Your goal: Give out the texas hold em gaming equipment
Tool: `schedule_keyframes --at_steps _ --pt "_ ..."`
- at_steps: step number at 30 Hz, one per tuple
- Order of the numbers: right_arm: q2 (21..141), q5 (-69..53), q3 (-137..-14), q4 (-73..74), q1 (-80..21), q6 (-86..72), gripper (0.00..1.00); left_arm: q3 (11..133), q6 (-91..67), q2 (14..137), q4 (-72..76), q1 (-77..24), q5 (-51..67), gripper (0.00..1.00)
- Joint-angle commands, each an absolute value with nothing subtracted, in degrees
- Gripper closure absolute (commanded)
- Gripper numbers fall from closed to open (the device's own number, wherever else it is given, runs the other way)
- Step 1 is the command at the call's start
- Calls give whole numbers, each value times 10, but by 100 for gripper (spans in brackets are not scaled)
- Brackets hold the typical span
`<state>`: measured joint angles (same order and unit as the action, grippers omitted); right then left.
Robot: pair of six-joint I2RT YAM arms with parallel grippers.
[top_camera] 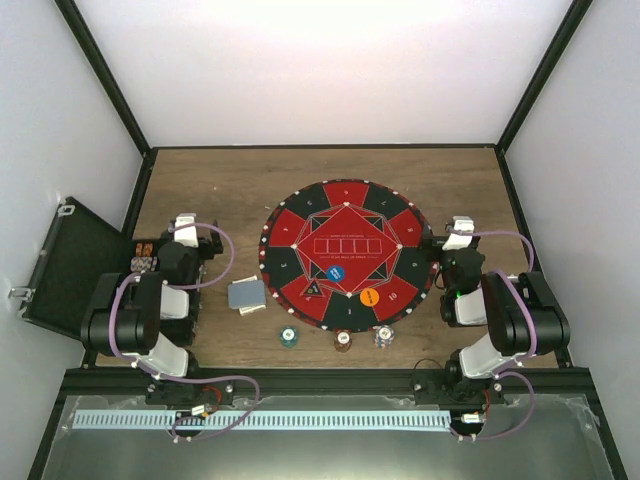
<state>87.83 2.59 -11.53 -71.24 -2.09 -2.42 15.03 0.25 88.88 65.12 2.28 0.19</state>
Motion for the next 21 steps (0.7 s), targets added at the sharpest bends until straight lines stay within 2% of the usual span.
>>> schedule_keyframes --at_steps 1,14,16,19,21 --pt "884 32 -129 -737 -27 -23 0 161 5 894 677 24 13 0" --pt "881 14 -136 -722 -19 -28 0 161 6 893 678 24 20 0" --pt "869 47 -138 -712 -19 -38 0 174 9 873 637 25 29 0" --pt "812 175 -196 -532 -19 -108 0 216 5 831 528 26 24 0" --pt "794 199 -270 -372 -18 -122 0 237 18 796 462 27 33 0"
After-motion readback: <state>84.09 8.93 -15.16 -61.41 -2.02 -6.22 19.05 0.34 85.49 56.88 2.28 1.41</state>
